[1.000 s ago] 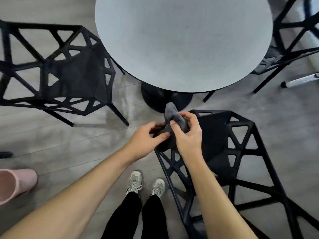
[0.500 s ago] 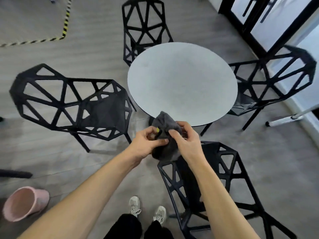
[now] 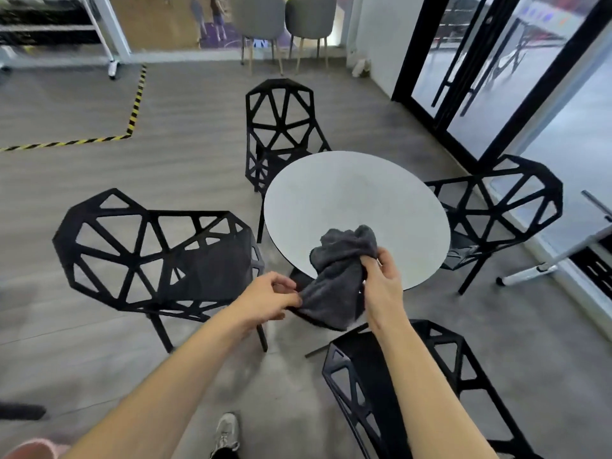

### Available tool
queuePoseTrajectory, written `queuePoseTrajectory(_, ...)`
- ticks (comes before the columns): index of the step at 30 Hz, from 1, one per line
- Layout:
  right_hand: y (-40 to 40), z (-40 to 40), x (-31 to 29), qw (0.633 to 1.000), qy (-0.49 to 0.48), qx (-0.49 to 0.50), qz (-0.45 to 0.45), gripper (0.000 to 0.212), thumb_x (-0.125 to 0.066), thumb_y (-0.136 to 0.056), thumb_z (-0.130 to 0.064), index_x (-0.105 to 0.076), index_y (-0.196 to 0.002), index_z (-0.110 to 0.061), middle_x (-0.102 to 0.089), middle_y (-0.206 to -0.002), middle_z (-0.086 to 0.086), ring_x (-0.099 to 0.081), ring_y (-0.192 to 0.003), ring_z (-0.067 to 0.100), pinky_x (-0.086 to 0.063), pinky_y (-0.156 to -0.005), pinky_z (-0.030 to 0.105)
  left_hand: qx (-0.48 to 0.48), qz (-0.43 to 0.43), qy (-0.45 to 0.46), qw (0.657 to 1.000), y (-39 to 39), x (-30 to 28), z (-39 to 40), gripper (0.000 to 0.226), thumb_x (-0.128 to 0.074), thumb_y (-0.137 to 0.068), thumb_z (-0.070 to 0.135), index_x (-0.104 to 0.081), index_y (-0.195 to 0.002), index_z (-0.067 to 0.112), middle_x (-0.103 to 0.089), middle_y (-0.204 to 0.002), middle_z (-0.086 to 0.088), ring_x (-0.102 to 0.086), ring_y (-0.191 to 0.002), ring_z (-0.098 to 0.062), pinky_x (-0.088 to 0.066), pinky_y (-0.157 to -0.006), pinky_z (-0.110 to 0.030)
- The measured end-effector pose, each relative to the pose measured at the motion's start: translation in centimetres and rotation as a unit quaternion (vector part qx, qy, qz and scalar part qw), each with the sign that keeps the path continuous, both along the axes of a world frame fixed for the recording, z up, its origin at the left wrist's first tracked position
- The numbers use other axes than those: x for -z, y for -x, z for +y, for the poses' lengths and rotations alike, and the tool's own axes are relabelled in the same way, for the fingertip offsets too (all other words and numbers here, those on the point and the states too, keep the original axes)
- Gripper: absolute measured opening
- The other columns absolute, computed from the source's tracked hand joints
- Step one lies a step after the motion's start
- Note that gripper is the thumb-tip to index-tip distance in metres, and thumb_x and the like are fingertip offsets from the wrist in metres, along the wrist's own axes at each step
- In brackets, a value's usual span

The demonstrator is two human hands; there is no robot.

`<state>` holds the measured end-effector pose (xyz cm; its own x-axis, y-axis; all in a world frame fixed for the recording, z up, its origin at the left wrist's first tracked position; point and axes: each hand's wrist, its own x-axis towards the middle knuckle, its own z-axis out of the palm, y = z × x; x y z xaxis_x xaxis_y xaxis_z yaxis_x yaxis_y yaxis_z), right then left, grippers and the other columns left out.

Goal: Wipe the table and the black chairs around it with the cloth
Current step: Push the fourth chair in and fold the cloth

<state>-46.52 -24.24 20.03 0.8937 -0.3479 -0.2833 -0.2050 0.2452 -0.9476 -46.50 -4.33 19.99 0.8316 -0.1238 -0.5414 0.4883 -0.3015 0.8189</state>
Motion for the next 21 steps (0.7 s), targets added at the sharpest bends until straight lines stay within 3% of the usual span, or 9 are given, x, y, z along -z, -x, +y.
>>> queuePoseTrajectory(3,-1.2,3.4,-1.2,1.0,0.024,-0.013,-0.007,0.013,-0.057,-0.101,-0.016,-0.068,-0.096,-0.021,-0.076,-0.093,0.0,-0.071,-0.089,0.015,-0.056,-0.085,0.034,0.047,-0.047,0.026,0.997,-2.6,-1.0,3.1,0.09,-0.085,-0.078,0.03,-0.035,-0.152,0.019,-0.048,-0.146,0.0,-0.05,-0.131,-0.014,-0.041,-0.111,-0.033)
queuePoseTrajectory(5,-1.7,5.8,-1.9,0.999,0.016,-0.027,-0.015,0.012,-0.061,-0.1,-0.016,-0.071,-0.098,-0.022,-0.077,-0.099,0.005,-0.073,-0.097,0.023,-0.057,-0.088,0.039,0.072,-0.043,0.093,0.992,-4.3,-1.5,4.8,0.103,-0.087,-0.075,0.033,-0.025,-0.157,0.025,-0.043,-0.152,0.007,-0.044,-0.138,-0.008,-0.038,-0.109,-0.024)
queuePoseTrajectory(7,-2.2,8.0,-2.6,0.999,0.008,-0.037,-0.019,0.01,-0.062,-0.1,-0.016,-0.072,-0.101,-0.019,-0.077,-0.103,0.009,-0.073,-0.101,0.027,-0.057,-0.09,0.042,0.103,-0.051,0.142,0.983,-5.5,-2.0,6.0,0.083,-0.086,-0.078,0.024,-0.038,-0.146,0.029,-0.055,-0.142,0.01,-0.057,-0.124,-0.002,-0.046,-0.092,-0.012)
queuePoseTrajectory(9,-2.6,9.6,-3.2,0.999,-0.007,-0.036,-0.023,0.01,-0.063,-0.1,-0.016,-0.072,-0.103,-0.017,-0.077,-0.104,0.01,-0.073,-0.1,0.027,-0.058,-0.09,0.041,0.094,-0.058,0.175,0.978,-6.8,-2.0,7.3,0.059,-0.082,-0.082,0.015,-0.053,-0.135,0.02,-0.068,-0.128,0.0,-0.067,-0.112,-0.008,-0.052,-0.081,-0.013)
queuePoseTrajectory(12,-3.2,10.9,-3.7,1.0,0.008,-0.009,-0.012,0.011,-0.062,-0.101,-0.02,-0.072,-0.102,-0.022,-0.077,-0.101,0.006,-0.073,-0.094,0.021,-0.059,-0.087,0.039,0.09,-0.056,0.204,0.973,-8.5,-1.5,9.3,0.032,-0.072,-0.091,0.016,-0.068,-0.122,0.007,-0.073,-0.118,-0.008,-0.067,-0.115,-0.023,-0.051,-0.097,-0.028)
queuePoseTrajectory(15,-3.7,11.6,-3.5,0.993,0.116,-0.026,-0.008,0.016,-0.054,-0.105,-0.027,-0.07,-0.108,-0.029,-0.075,-0.101,-0.002,-0.071,-0.097,0.015,-0.057,-0.081,0.029,0.046,0.0,0.25,0.967,-9.8,-1.3,9.7,0.026,-0.064,-0.097,0.024,-0.071,-0.115,0.007,-0.074,-0.116,-0.01,-0.067,-0.113,-0.024,-0.046,-0.108,-0.041)
queuePoseTrajectory(19,-4.8,12.7,-2.3,0.973,0.227,-0.031,0.017,0.02,-0.044,-0.108,-0.034,-0.06,-0.118,-0.027,-0.069,-0.107,-0.001,-0.067,-0.099,0.013,-0.049,-0.07,0.012,-0.021,0.02,0.233,0.972,-11.3,-1.7,8.8,0.022,-0.058,-0.101,0.032,-0.07,-0.109,0.016,-0.076,-0.108,-0.006,-0.072,-0.099,-0.019,-0.058,-0.087,-0.037)
queuePoseTrajectory(21,-5.2,12.9,-1.8,0.982,0.183,-0.022,0.039,0.029,-0.053,-0.104,-0.042,-0.051,-0.131,-0.032,-0.071,-0.111,0.003,-0.071,-0.095,0.012,-0.054,-0.07,0.015,-0.037,0.015,0.212,0.976,-12.3,-1.3,8.5,0.023,-0.058,-0.1,0.037,-0.071,-0.106,0.019,-0.077,-0.102,-0.003,-0.072,-0.095,-0.019,-0.058,-0.079,-0.036)
